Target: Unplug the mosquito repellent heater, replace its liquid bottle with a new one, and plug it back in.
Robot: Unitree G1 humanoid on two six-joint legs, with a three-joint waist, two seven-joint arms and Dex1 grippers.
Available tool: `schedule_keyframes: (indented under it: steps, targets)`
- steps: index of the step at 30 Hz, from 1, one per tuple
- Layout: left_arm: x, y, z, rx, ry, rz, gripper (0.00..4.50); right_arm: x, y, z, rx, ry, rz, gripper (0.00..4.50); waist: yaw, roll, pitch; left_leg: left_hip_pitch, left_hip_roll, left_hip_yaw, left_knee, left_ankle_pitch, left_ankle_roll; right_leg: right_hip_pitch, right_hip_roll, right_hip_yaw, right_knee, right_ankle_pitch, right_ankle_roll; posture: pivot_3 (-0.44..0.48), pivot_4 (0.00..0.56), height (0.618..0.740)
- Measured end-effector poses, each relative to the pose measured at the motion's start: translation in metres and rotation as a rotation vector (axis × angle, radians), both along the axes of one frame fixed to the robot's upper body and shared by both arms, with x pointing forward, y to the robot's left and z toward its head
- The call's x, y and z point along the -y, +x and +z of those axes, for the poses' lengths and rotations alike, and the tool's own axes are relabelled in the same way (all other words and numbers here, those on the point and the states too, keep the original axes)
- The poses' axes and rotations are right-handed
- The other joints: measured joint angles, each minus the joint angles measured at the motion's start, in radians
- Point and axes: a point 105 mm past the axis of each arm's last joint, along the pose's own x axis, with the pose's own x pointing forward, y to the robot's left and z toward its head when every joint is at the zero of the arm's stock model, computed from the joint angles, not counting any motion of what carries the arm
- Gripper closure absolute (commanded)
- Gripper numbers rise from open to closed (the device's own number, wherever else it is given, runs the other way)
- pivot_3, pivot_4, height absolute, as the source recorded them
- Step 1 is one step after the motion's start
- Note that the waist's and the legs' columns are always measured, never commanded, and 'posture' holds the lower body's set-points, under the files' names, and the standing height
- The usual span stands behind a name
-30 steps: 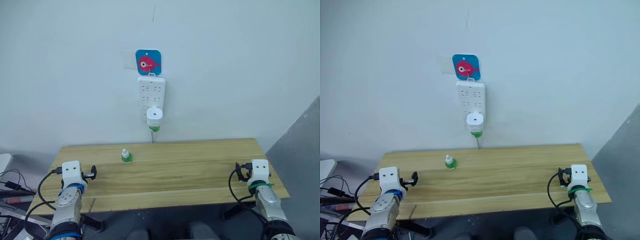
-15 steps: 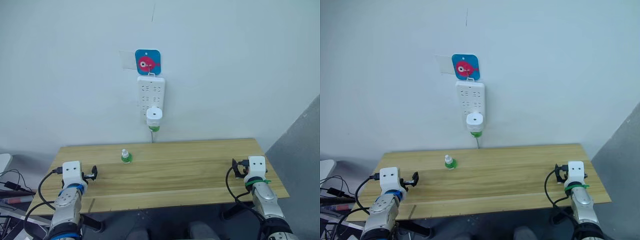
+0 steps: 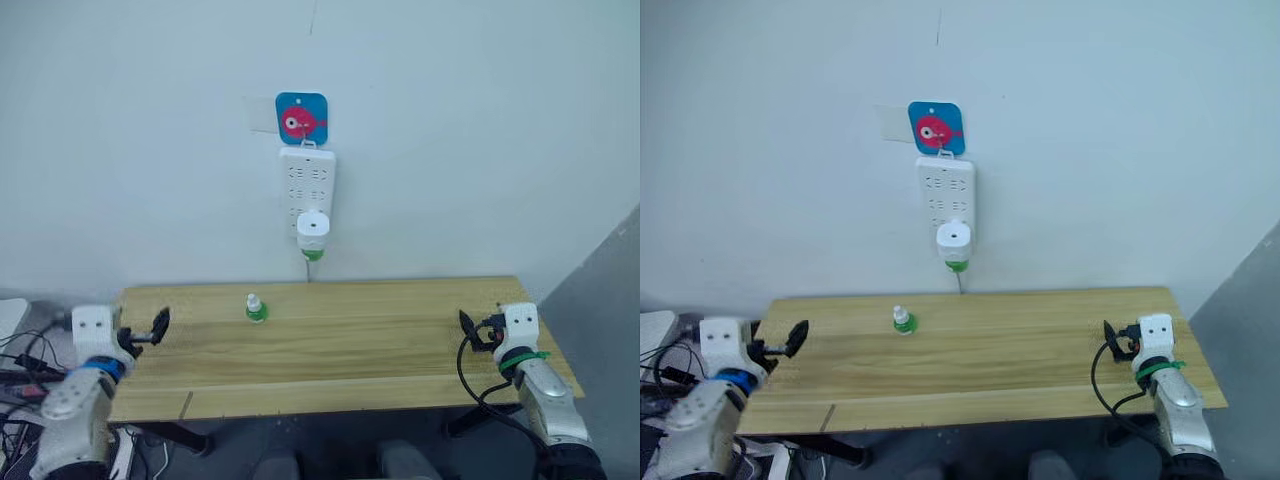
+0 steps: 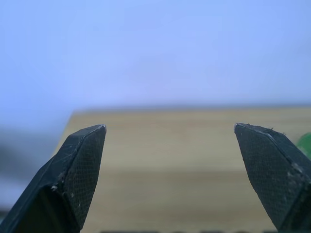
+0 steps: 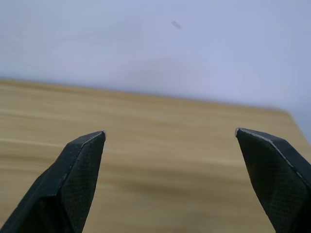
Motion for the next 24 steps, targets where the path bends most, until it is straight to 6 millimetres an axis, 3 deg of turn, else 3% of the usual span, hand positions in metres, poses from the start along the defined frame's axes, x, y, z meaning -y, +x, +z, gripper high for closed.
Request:
schedule_keyframes:
  steps: [5,8,12,15,18,24]
  targets:
    - [0.05,0.025,0.05,0.056,-0.004,-0.32,0.0,-0.034,-0.005,0.031,-0.001,0.043,0.211,0.02,0.003,0.001,0.005,-0.001,0.001,0.001,-0.001,0.0,0.0,0.0,0.0,-0.002,0.0,0.0,0.0,-0.053,0.057,0.74]
    - [0.075,0.039,0.078,0.097,-0.007,-0.467,0.59,-0.057,-0.005,0.053,0.019,0.077,0.315,0.0,-0.002,0.001,0.005,-0.001,0.001,0.002,-0.003,0.0,0.0,-0.001,0.006,-0.002,0.0,0.0,0.0,-0.064,0.056,0.74]
    - [0.106,0.054,0.102,0.12,-0.004,-0.628,1.87,-0.086,0.001,0.083,0.065,0.137,0.406,0.0,-0.008,-0.001,0.006,-0.003,-0.002,0.002,-0.009,0.0,0.0,-0.006,0.01,-0.001,0.0,0.003,0.006,-0.088,0.055,0.74]
    - [0.129,0.068,0.119,0.144,0.014,-0.729,1.87,-0.108,0.008,0.11,0.141,0.144,0.451,0.0,-0.007,-0.001,0.006,-0.008,0.001,0.0,-0.01,-0.001,-0.001,-0.012,0.015,-0.003,0.0,0.003,0.005,-0.11,0.049,0.74]
    - [0.138,0.083,0.127,0.145,0.021,-0.775,1.87,-0.118,0.01,0.119,0.156,0.159,0.456,0.0,-0.008,-0.002,0.005,-0.015,0.002,-0.001,-0.01,-0.001,-0.001,-0.018,0.016,-0.005,0.001,0.005,-0.001,-0.128,0.046,0.74]
    - [0.14,0.104,0.122,0.106,0.013,-0.81,1.87,-0.131,0.01,0.124,0.152,0.181,0.491,0.0,-0.027,-0.002,0.005,-0.025,0.002,0.0,-0.01,-0.002,-0.002,-0.027,0.016,-0.004,0.0,0.005,-0.001,-0.147,0.041,0.74]
